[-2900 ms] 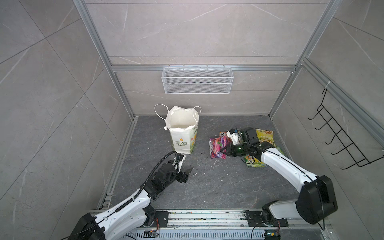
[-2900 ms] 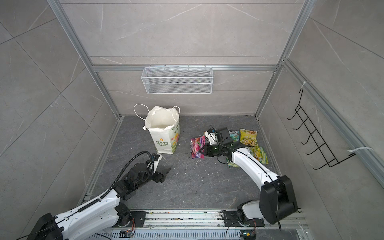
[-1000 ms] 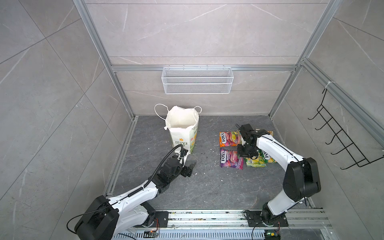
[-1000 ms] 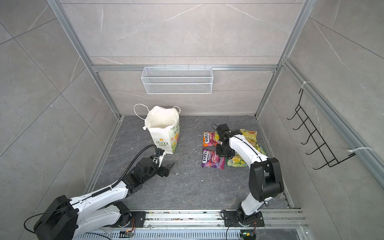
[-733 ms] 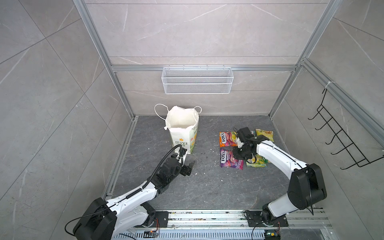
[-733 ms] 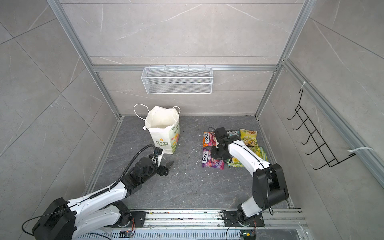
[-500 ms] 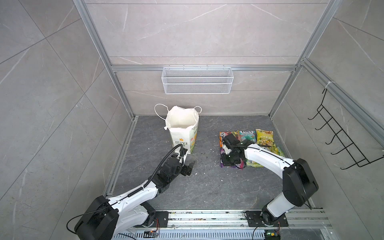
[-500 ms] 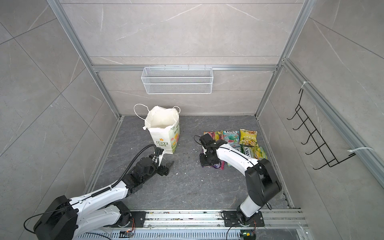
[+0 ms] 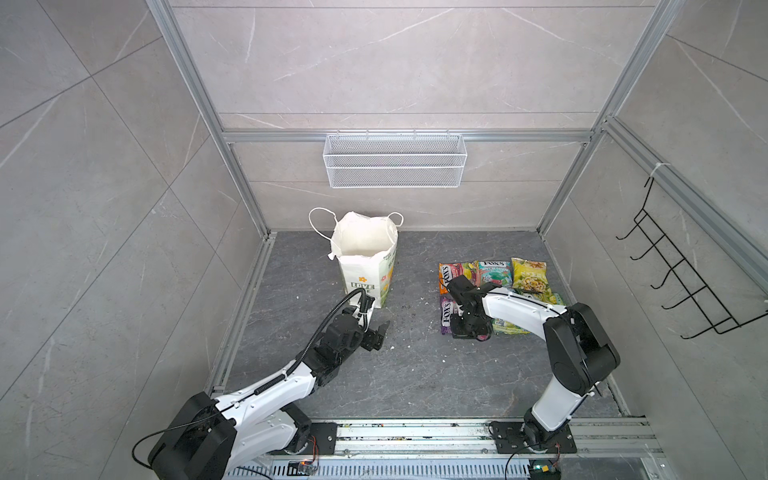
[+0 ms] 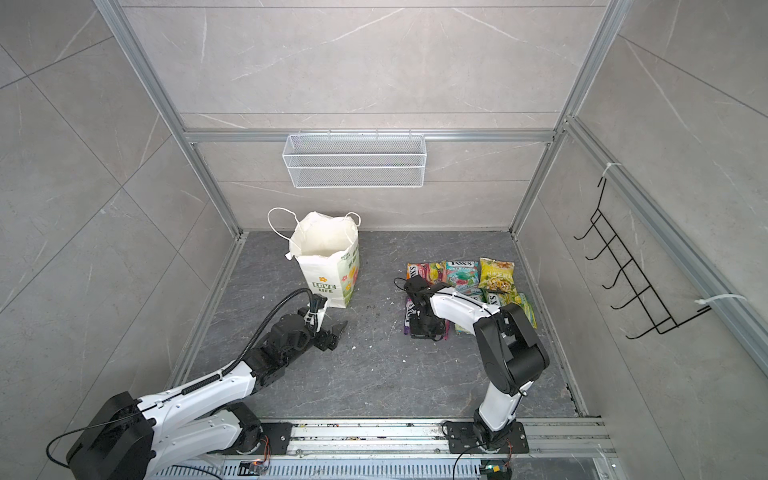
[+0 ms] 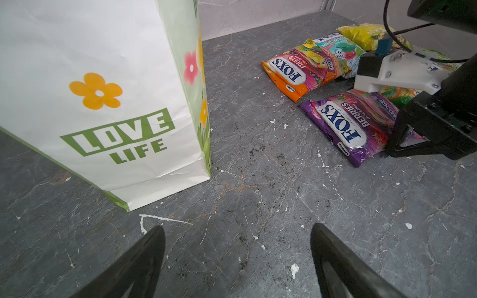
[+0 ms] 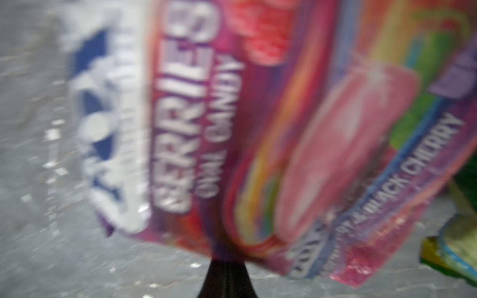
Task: Take the snacks out of the paper bag
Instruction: 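Open the right gripper and release the pink packet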
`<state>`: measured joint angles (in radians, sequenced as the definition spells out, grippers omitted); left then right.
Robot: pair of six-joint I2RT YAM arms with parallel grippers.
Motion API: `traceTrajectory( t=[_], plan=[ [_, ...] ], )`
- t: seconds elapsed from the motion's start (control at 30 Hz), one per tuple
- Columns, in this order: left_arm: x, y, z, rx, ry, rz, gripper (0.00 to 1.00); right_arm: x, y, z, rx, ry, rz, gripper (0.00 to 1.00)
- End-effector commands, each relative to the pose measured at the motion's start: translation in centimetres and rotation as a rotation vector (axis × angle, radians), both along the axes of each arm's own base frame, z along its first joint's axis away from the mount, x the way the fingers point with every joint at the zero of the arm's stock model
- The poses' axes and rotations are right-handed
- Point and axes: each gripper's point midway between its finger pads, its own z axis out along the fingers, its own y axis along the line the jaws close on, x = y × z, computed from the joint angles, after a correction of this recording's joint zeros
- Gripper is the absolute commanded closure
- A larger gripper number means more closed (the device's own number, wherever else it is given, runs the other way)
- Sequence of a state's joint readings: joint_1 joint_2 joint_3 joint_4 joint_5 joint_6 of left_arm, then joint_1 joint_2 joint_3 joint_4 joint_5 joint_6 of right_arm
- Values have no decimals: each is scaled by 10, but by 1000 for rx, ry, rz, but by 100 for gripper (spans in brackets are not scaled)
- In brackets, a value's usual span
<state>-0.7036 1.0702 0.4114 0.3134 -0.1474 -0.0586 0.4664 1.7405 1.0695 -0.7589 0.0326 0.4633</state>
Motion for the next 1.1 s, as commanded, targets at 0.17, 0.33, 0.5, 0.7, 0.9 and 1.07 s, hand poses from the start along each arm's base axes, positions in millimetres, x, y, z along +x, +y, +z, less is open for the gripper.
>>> traceTrajectory(
  t=[0.17,0.33,0.5,0.7,0.9,1.07],
  plan=[
    [6,-1,33,-19,-77,7,11,13,-6,0,-9,-25,-33,92],
    [6,0,37,-15,-93,7,11,13,16,15,128,-43,-28,88],
    [9,-4,41,-8,-101,-2,11,14,34,24,235,-53,-35,86],
    [9,-4,47,-15,-118,-7,11,26,15,20,118,-94,-63,85],
    [6,12,76,-49,-206,49,10,44,35,74,260,-280,22,83],
    [-4,37,125,-88,-341,116,7,59,31,157,339,-642,68,67]
  ],
)
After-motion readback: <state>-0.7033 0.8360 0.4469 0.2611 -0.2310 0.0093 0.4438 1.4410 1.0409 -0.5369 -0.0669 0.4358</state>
